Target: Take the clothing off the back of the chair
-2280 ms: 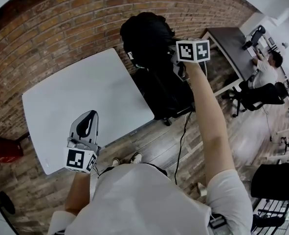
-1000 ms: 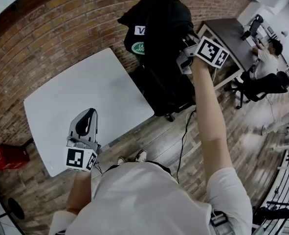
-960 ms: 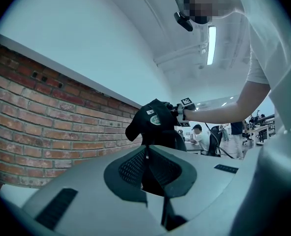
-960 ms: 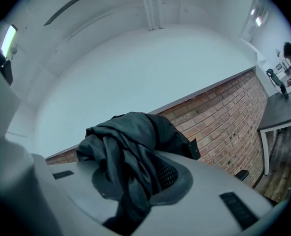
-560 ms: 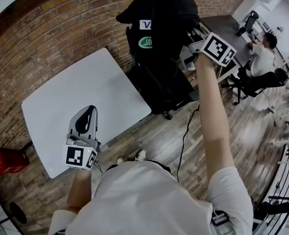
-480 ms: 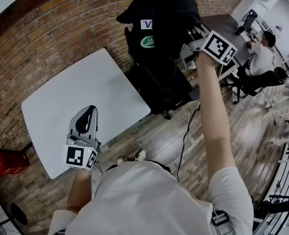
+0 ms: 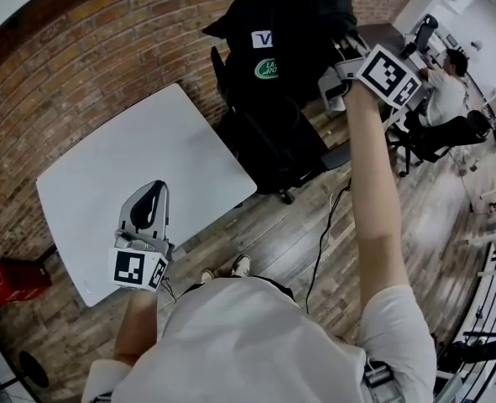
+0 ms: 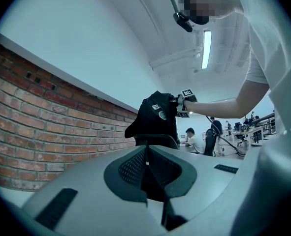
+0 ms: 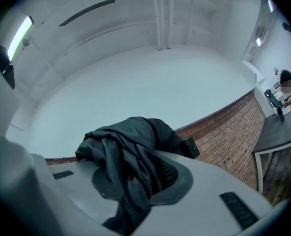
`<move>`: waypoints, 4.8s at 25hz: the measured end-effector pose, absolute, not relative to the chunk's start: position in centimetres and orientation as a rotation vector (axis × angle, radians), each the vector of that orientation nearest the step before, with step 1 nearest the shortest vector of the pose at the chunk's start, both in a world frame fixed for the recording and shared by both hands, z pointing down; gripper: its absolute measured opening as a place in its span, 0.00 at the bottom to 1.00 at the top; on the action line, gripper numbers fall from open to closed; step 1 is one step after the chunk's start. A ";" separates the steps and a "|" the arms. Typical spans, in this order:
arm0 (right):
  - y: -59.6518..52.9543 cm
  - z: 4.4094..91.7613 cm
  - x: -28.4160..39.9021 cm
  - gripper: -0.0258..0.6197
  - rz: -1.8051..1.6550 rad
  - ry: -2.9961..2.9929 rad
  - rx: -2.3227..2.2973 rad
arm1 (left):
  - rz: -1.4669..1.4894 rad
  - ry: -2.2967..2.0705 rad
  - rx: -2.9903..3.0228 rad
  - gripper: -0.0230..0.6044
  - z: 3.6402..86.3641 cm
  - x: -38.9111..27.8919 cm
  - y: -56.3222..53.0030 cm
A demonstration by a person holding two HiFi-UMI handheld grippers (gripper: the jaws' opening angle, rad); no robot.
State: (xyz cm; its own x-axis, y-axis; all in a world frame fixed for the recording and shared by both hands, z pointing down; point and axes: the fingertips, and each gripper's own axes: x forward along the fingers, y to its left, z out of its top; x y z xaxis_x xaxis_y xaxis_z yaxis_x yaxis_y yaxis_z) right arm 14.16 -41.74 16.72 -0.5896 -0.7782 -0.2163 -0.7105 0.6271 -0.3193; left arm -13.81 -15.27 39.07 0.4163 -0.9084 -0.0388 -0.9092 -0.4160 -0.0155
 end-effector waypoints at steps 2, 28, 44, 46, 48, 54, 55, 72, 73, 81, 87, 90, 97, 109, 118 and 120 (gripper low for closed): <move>-41.3 15.9 15.1 0.18 -0.264 2.500 -1.199 | 0.037 1.675 -2.615 0.09 38.9 -13.7 -15.1; -27.0 16.2 32.3 0.18 0.007 2.397 -1.523 | 0.005 1.584 -2.640 0.09 38.2 -11.5 -14.5; -15.1 21.9 37.2 0.18 0.035 2.255 -1.774 | 0.023 1.585 -2.621 0.09 37.7 -11.0 -14.8; -13.8 22.9 37.3 0.18 0.040 2.250 -1.808 | 0.023 1.591 -2.617 0.09 37.8 -11.2 -14.7; -12.8 24.1 37.3 0.18 0.063 2.251 -1.873 | 0.021 1.601 -2.610 0.09 37.8 -11.5 -14.7; -10.0 28.4 36.7 0.18 0.000 2.199 -1.989 | 0.019 1.631 -2.590 0.09 37.8 -12.4 -14.7; -9.4 29.1 36.4 0.18 -0.027 2.179 -1.990 | 0.020 1.636 -2.586 0.09 37.8 -12.6 -14.7; -7.9 32.8 34.1 0.18 -0.100 2.051 -2.146 | 0.014 1.696 -2.535 0.09 37.4 -15.8 -14.0; -8.1 32.7 34.0 0.18 -0.099 2.048 -2.143 | 0.014 1.696 -2.533 0.09 37.5 -15.9 -14.0; -8.9 31.5 32.8 0.18 -0.101 2.051 -2.112 | 0.018 1.700 -2.545 0.09 37.7 -16.8 -14.4; -8.8 31.7 31.9 0.18 -0.100 2.065 -2.131 | 0.025 1.688 -2.557 0.09 38.0 -16.9 -14.4; -8.7 31.6 31.5 0.18 -0.096 2.080 -2.126 | 0.027 1.686 -2.561 0.09 38.1 -16.9 -14.3; -8.4 31.5 30.0 0.18 -0.081 2.112 -2.115 | 0.031 1.684 -2.569 0.09 38.3 -17.3 -13.8; -7.8 31.6 28.9 0.18 -0.065 2.134 -2.124 | 0.018 1.688 -2.578 0.09 39.0 -17.8 -13.0; -8.1 32.3 29.1 0.18 -0.070 2.150 -2.140 | 0.014 1.681 -2.577 0.09 38.8 -17.2 -13.2; -8.4 32.2 29.2 0.18 -0.073 2.159 -2.130 | 0.014 1.677 -2.577 0.09 38.6 -16.8 -13.5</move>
